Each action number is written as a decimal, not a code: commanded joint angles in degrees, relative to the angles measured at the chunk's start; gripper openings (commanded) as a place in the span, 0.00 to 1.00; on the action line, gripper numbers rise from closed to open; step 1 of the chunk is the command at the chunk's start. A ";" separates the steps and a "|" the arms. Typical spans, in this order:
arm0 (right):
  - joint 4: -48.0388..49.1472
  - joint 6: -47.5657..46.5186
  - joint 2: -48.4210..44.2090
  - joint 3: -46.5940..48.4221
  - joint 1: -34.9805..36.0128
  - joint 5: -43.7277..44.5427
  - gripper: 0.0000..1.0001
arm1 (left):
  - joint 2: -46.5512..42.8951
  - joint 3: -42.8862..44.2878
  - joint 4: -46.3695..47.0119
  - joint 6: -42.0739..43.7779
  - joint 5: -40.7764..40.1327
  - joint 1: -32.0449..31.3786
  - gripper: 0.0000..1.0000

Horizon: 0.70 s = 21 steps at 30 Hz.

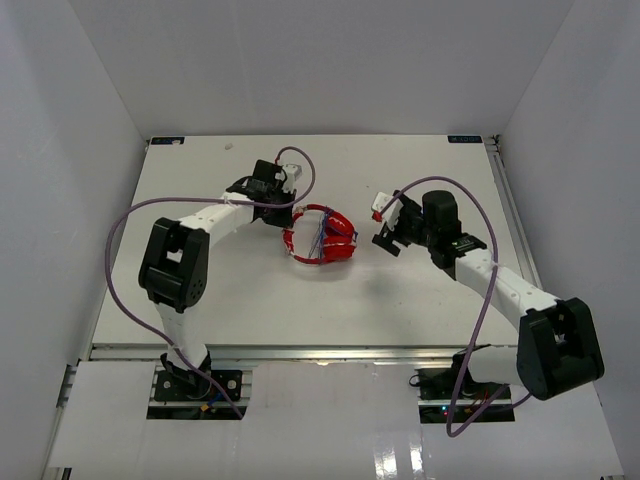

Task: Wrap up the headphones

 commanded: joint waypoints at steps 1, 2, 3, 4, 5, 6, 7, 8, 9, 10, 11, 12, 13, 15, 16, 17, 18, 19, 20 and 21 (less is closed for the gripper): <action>0.90 8.31 -6.61 -3.80 -0.85 -5.65 0.94 | 4.35 7.63 -3.65 -7.24 -5.22 1.17 0.02; 0.92 9.19 -8.15 -4.59 -1.23 -6.17 0.96 | 5.35 8.49 -4.04 -7.84 -5.92 1.29 0.06; 0.92 9.99 -9.74 -5.25 -1.70 -6.68 0.97 | 6.20 9.25 -4.24 -8.36 -6.53 1.38 0.12; 0.92 11.08 -10.63 -6.02 -2.43 -7.78 0.94 | 6.89 9.86 -4.27 -9.05 -6.88 1.46 0.21; 0.92 11.92 -11.78 -6.48 -3.04 -8.60 0.92 | 7.29 10.19 -4.23 -9.48 -7.00 1.54 0.29; 0.83 13.16 -12.85 -6.82 -3.54 -9.36 0.91 | 7.46 10.36 -4.14 -9.73 -7.00 1.58 0.40; 0.70 14.65 -13.51 -7.04 -4.15 -10.15 0.90 | 7.50 10.49 -4.14 -9.95 -7.00 1.58 0.52; 0.61 15.91 -14.26 -7.12 -5.04 -10.57 0.90 | 7.31 10.46 -4.14 -10.19 -6.91 1.58 0.58; 0.51 17.29 -15.15 -7.26 -6.12 -10.76 0.90 | 6.92 10.31 -4.04 -10.48 -6.71 1.58 0.63; -0.02 18.89 -15.66 -7.37 -6.94 -11.51 0.90 | 6.43 10.02 -3.88 -10.57 -6.46 1.64 0.67; -0.47 20.17 -16.01 -7.33 -8.20 -11.91 0.90 | 5.28 9.73 -3.71 -10.57 -6.20 1.73 0.71; -0.93 21.16 -16.35 -7.25 -9.11 -11.91 0.90 | 4.22 9.42 -3.54 -10.57 -6.12 1.81 0.76; -1.49 22.69 -16.82 -7.16 -9.99 -11.23 0.90 | 2.55 8.77 -3.28 -10.39 -5.98 1.87 0.79; -2.42 25.07 -17.69 -7.05 -11.27 -9.25 0.90 | -0.13 7.20 -2.58 -9.87 -5.69 1.93 0.83; -2.74 26.73 -18.29 -7.10 -11.85 -7.99 0.90 | -2.64 6.31 -2.03 -9.33 -5.12 1.93 0.89; -2.98 28.94 -19.09 -7.39 -12.33 -5.74 0.90 | -6.30 4.16 -1.05 -8.90 -4.11 1.93 0.94; -3.17 31.01 -19.91 -7.80 -12.62 -3.03 0.90 | -9.89 1.35 0.13 -8.62 -3.01 1.93 0.96; -3.36 33.07 -20.72 -8.20 -12.90 -0.31 0.90 | -13.49 -1.45 1.32 -8.34 -1.92 1.93 0.98; -3.81 34.33 -21.34 -8.52 -13.13 1.24 0.90 | -16.22 -3.69 3.53 -8.23 -1.07 1.93 0.98; -4.59 35.90 -22.17 -8.73 -13.23 3.58 0.90 | -20.54 -6.68 5.61 -8.01 0.40 1.93 0.98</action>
